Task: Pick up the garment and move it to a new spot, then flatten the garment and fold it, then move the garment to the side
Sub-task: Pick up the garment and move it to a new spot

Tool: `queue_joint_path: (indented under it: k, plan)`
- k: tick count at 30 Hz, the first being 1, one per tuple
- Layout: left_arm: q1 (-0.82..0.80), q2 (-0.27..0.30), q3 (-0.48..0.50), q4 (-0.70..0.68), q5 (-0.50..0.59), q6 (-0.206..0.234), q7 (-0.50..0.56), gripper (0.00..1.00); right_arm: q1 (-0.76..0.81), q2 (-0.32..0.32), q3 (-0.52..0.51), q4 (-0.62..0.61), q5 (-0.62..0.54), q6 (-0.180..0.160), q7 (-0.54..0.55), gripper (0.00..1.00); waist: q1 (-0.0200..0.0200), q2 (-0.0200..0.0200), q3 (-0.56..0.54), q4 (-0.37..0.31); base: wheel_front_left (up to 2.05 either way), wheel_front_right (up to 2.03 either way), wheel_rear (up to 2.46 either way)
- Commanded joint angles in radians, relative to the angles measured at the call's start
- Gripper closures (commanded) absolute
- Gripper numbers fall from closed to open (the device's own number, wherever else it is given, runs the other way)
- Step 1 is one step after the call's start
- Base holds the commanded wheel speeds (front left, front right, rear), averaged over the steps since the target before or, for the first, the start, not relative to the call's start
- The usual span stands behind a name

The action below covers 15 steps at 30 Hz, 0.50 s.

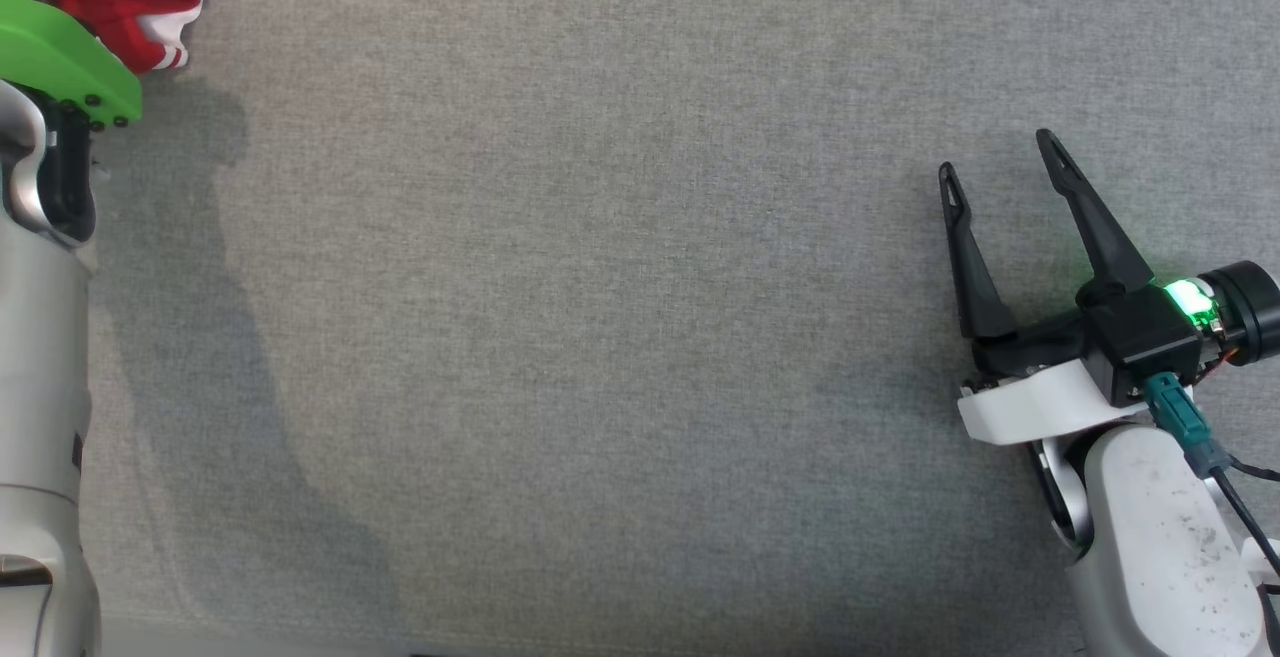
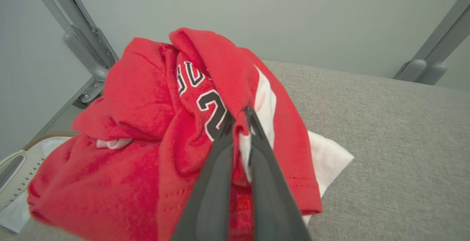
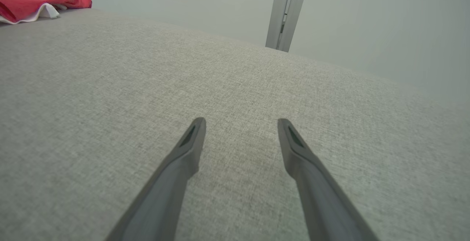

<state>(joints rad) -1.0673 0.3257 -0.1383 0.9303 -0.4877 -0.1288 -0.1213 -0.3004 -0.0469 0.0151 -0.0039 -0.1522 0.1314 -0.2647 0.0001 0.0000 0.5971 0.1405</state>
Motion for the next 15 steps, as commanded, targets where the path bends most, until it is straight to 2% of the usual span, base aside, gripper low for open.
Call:
queue_joint_path:
  k: [1, 9, 15]
  plan:
    - [0.002, 0.011, -0.011, 0.000, -0.004, -0.003, -0.014, 1.00, 0.002, -0.006, -0.002, 0.012, 0.007, -0.001, 0.000, 0.00, -0.0001, 0.0000, -0.019, 0.003, 0.00, 0.00, 0.00]
    - [-0.022, 0.094, -0.054, -0.025, 0.017, -0.003, -0.077, 1.00, 0.018, -0.006, 0.012, 0.044, 0.046, -0.001, 0.000, 0.00, -0.0001, 0.0000, -0.126, -0.013, 0.00, 0.00, 0.00]
    - [-0.063, 0.166, -0.108, -0.084, 0.061, -0.004, -0.071, 1.00, 0.038, -0.005, 0.021, 0.070, 0.099, -0.001, 0.000, 0.00, -0.0001, 0.0000, -0.226, -0.056, 0.00, 0.00, 0.00]
